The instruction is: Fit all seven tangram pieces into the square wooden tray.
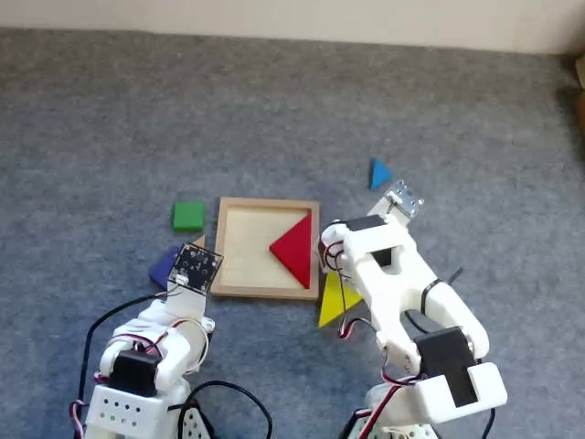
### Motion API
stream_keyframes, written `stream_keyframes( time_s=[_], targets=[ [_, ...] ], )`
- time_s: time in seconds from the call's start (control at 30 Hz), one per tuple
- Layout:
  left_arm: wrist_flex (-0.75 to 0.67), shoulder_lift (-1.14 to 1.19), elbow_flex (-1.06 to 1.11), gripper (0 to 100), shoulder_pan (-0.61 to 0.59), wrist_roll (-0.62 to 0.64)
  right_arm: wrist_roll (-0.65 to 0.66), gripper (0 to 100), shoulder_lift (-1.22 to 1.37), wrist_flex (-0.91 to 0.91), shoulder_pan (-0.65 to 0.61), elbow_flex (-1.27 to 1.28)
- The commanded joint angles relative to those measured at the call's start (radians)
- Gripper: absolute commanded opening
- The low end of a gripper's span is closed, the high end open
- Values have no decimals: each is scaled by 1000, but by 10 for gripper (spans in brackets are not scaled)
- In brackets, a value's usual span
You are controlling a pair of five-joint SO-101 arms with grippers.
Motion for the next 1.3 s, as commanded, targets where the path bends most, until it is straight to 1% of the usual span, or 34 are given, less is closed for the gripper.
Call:
stream_keyframes(
  time_s=[0.0, 0.23, 0.33, 0.43, 0.67, 0.83, 1.27],
  targets=[
    [6, -36, 21, 12, -5, 5, -2, 385, 2, 22, -10, -27],
    [6, -36, 21, 12, -5, 5, 0, 385, 2, 22, -67, -30],
    [6, -36, 21, 12, -5, 5, 32, 385, 2, 22, -108, -30],
    [6, -36, 21, 12, -5, 5, 35, 385, 2, 22, -128, -24],
    [6, -36, 21, 12, -5, 5, 38, 385, 2, 24, -124, -21],
    [6, -36, 21, 12, -5, 5, 38, 384, 2, 71, -124, -18],
    [6, -36, 21, 12, -5, 5, 38, 383, 2, 73, -120, -16]
  ],
)
